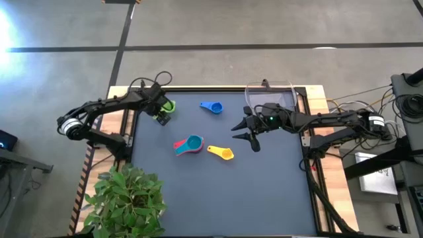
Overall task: Nest measuring cups in basket
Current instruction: Stack the green measuring cup on top of the light blue measuring cup
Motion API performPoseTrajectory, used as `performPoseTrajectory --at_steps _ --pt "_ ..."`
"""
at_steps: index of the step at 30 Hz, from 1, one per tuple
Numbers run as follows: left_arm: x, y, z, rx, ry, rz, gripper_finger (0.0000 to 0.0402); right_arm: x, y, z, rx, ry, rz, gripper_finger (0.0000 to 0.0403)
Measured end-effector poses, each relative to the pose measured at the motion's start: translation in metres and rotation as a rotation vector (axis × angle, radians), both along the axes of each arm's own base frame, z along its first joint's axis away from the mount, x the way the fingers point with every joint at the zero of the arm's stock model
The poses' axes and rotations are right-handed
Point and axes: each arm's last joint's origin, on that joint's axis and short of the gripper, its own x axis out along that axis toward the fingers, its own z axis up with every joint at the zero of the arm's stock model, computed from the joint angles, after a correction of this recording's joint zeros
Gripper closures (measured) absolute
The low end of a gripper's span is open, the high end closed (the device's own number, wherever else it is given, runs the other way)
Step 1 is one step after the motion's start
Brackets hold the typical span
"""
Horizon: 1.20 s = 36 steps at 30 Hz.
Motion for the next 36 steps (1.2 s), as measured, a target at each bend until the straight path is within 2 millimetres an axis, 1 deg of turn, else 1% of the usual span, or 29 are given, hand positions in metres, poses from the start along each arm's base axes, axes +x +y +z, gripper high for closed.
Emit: performPoseTrajectory --at_steps 6,11,14,20,23,27,36 --pt "-0.003 -0.003 -0.008 -0.003 0.009 -0.009 0.0184 0.0 0.0 0.0 -0.018 -0.01 0.005 0.0266" --pt "-0.006 0.0 -0.01 0.033 0.019 0.018 0.0184 0.0 0.0 0.0 -0.02 -0.01 0.005 0.0266" --pt "-0.006 0.003 -0.009 0.049 0.009 0.028 0.0184 0.0 0.0 0.0 -0.019 -0.01 0.005 0.0266" --pt "-0.002 0.01 0.001 0.081 -0.009 0.018 0.0184 0.0 0.0 0.0 -0.017 -0.009 0.004 0.0266" --pt "-0.001 0.011 0.003 0.09 -0.011 0.007 0.0184 0.0 0.0 0.0 -0.017 -0.009 0.004 0.0266" --pt "-0.002 0.012 -0.001 0.074 0.009 0.0 0.0184 0.0 0.0 0.0 -0.016 -0.009 0.003 0.0266" --pt "-0.002 0.016 -0.019 0.009 0.065 0.002 0.0184 0.0 0.0 0.0 -0.015 -0.009 0.003 0.0266"
